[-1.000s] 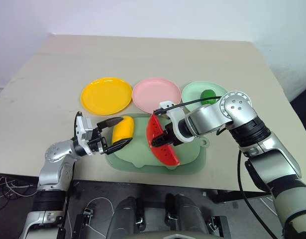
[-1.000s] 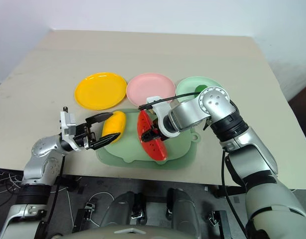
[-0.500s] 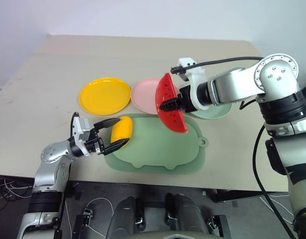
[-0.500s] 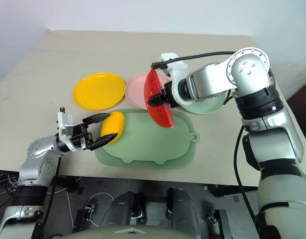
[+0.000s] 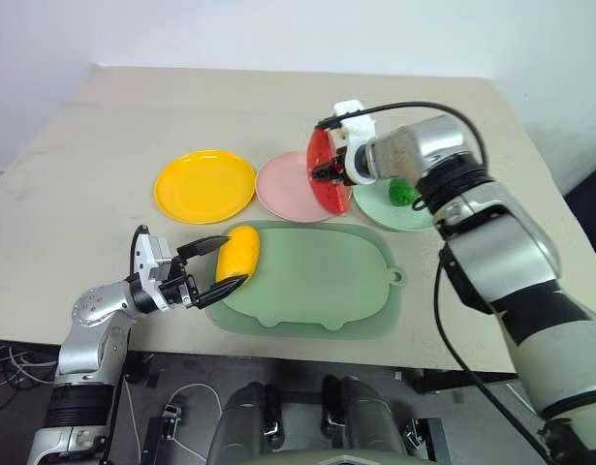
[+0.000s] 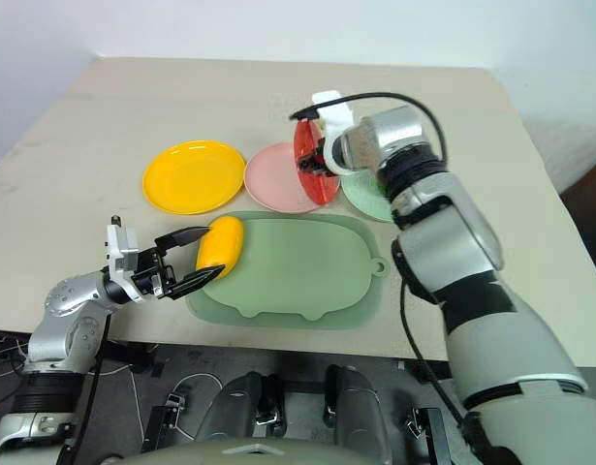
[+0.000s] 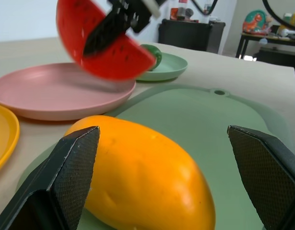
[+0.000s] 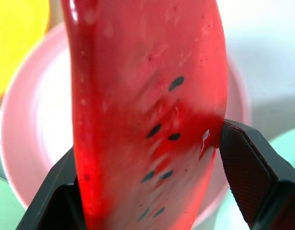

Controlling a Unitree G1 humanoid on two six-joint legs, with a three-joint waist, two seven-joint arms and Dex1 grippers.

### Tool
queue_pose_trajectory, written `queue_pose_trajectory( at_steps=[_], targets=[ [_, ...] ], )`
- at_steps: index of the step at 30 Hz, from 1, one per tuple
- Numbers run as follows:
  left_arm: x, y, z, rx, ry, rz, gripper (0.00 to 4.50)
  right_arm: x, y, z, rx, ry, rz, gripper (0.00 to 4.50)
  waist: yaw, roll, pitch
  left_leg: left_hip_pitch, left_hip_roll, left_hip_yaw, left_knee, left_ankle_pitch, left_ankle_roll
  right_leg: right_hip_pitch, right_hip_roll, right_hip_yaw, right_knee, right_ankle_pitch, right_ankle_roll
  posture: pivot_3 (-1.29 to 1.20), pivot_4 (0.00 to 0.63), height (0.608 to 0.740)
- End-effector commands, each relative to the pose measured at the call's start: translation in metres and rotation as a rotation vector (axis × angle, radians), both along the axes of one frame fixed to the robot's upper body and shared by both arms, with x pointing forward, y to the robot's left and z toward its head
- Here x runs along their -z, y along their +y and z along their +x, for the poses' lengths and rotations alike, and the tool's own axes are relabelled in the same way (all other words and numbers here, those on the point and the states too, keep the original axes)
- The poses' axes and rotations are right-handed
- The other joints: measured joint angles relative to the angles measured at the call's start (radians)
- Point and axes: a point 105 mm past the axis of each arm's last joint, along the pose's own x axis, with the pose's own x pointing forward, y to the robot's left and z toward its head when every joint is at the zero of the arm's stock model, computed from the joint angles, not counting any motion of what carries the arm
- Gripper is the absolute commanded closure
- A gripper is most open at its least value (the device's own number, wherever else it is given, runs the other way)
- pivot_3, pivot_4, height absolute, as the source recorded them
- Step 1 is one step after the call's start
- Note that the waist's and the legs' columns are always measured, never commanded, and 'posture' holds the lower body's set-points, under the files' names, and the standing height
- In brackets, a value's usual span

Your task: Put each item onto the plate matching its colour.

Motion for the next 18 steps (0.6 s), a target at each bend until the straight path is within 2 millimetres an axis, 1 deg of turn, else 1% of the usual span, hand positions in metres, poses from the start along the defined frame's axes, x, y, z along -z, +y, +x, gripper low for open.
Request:
queue_pose_trajectory(
  at_steps=[1, 5, 9, 10, 12, 18],
  targets=[
    [-0.011, 0.0, -0.003, 0.002, -0.041, -0.003, 0.0, -0.012, 0.016, -0.001, -0.067, -0.02, 0.016, 1.31, -0.001, 0.0, 0.0, 0.0, 0.0, 0.0, 0.0, 0.0, 0.0, 0.0, 0.0, 0.0, 0.0, 0.0, 0.0, 0.0, 0.15, 0.696],
    [-0.011, 0.001, -0.004, 0.0, -0.041, 0.0, 0.0, -0.007, 0.025, -0.004, -0.106, -0.008, -0.001, 1.31, -0.004, 0.0, 0.0, 0.001, 0.0, 0.0, 0.0, -0.001, -0.002, 0.0, 0.0, 0.0, 0.0, 0.0, 0.0, 0.0, 0.15, 0.696],
    [-0.01, 0.001, -0.005, 0.001, -0.04, 0.003, 0.0, -0.011, 0.029, -0.004, -0.117, -0.016, 0.006, 1.31, -0.004, 0.0, 0.0, 0.001, 0.0, 0.0, 0.0, -0.001, -0.003, 0.0, 0.0, 0.0, 0.0, 0.0, 0.0, 0.0, 0.15, 0.696],
    [-0.01, 0.001, -0.005, 0.002, -0.039, 0.003, 0.0, -0.012, 0.03, -0.004, -0.12, -0.019, 0.009, 0.57, -0.003, 0.0, 0.0, 0.001, 0.0, 0.0, 0.0, -0.001, -0.003, 0.0, 0.0, 0.0, 0.0, 0.0, 0.0, 0.0, 0.15, 0.696],
    [-0.009, 0.001, -0.005, 0.004, -0.037, 0.003, 0.0, -0.019, 0.031, -0.003, -0.133, -0.041, 0.009, 0.03, -0.004, 0.0, 0.0, 0.0, 0.0, 0.0, 0.0, -0.001, -0.003, 0.0, -0.001, 0.0, 0.0, 0.0, 0.0, 0.0, 0.15, 0.696],
    [-0.006, 0.002, -0.005, 0.009, -0.034, 0.004, 0.0, -0.04, 0.034, -0.001, -0.157, -0.099, 0.037, 0.03, -0.007, 0.0, 0.0, 0.0, 0.0, 0.0, 0.0, -0.001, -0.003, -0.001, -0.001, 0.0, 0.001, 0.0, 0.0, 0.0, 0.15, 0.696]
  ],
)
